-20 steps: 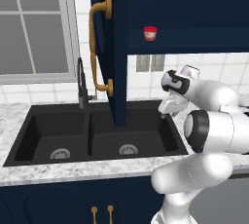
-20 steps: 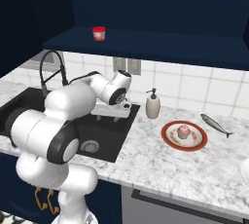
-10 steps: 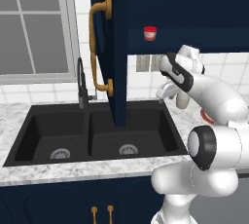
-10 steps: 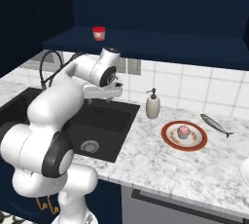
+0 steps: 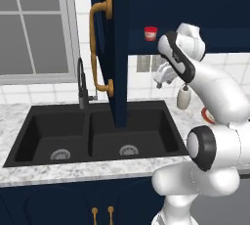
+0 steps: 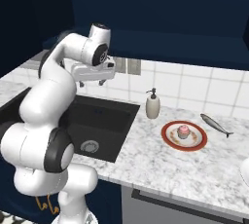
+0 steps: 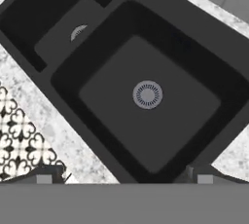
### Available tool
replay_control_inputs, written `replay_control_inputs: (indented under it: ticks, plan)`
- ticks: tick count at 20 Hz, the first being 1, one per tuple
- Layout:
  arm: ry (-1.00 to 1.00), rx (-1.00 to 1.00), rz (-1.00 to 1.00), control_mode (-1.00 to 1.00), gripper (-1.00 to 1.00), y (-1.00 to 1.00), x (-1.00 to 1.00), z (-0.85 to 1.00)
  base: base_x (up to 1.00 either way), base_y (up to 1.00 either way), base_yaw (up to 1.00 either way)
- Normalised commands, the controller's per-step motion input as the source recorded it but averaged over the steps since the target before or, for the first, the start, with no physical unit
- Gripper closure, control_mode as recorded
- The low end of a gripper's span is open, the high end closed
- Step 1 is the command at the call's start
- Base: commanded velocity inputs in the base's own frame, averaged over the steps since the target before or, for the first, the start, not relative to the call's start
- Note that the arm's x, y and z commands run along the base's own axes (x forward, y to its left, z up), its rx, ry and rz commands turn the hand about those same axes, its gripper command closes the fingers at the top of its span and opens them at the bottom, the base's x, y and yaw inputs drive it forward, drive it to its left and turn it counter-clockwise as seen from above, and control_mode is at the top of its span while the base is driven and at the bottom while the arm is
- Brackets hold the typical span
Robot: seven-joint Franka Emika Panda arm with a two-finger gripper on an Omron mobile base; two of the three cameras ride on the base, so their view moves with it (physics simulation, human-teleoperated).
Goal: From the different types of pastries on the counter, select a croissant and place it on the cutting board. Then retrieve a jar of jam from the cabinet and place it alongside the croissant on the cutting board.
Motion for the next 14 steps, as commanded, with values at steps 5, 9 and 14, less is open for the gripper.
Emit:
replay_control_inputs:
  ticks: [5, 9, 14]
  plan:
    - [-0.09, -0.05, 0.00, -1.00, -1.00, 0.31, 0.10, 0.83, 0.00, 0.00, 0.00]
    - [-0.46, -0.14, -0.02, -1.00, -1.00, 0.45, 0.11, 0.67, 0.00, 0.00, 0.00]
    - [-0.43, -0.12, 0.00, -1.00, -1.00, 0.39, -0.19, 0.49, 0.00, 0.00, 0.00]
